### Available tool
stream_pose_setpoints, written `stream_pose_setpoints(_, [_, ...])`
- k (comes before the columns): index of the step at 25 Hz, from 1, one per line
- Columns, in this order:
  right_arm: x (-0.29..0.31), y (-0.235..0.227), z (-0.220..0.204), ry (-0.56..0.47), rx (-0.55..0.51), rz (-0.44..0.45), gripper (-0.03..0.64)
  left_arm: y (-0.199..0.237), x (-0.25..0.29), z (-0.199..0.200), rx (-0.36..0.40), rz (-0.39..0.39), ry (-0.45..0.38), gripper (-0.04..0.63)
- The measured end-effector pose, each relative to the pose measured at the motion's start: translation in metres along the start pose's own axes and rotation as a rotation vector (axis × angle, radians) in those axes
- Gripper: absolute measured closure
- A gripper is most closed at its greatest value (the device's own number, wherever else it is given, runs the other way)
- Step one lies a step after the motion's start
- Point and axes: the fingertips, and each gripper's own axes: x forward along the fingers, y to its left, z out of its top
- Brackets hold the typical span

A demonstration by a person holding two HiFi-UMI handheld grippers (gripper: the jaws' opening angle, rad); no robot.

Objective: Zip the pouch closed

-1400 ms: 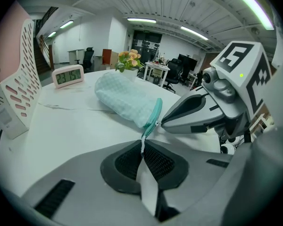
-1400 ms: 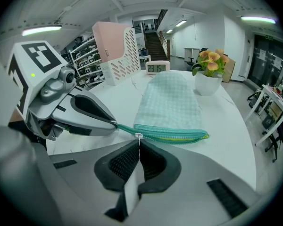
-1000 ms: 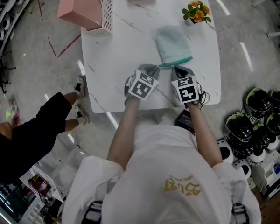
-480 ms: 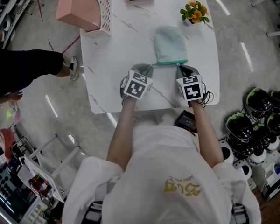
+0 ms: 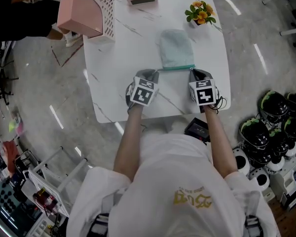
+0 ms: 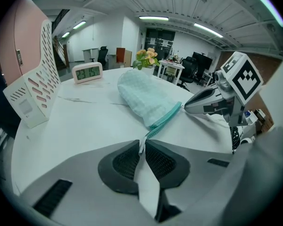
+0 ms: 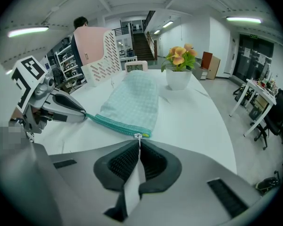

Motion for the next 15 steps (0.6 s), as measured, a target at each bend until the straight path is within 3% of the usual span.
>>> stream_pose_setpoints(5, [-0.009, -0.005, -0.002, -0.036, 0.065, -0.007, 0.540, -0.001, -0.004, 0.000, -0.028, 0.012, -0.024, 0.426])
stream_pose_setpoints(11, [-0.035, -0.005, 0.009, -0.116, 0.109, -0.024, 0.552, -0.005, -0.029, 0.024, -0.080, 0.019, -0.149, 0.439])
stream_pose_setpoints(15, [-0.060, 0.010, 0.028, -0.224, 0.147, 0.041, 0.575, -0.014, -0.054, 0.046, -0.102, 0.014, -0.255, 0.467])
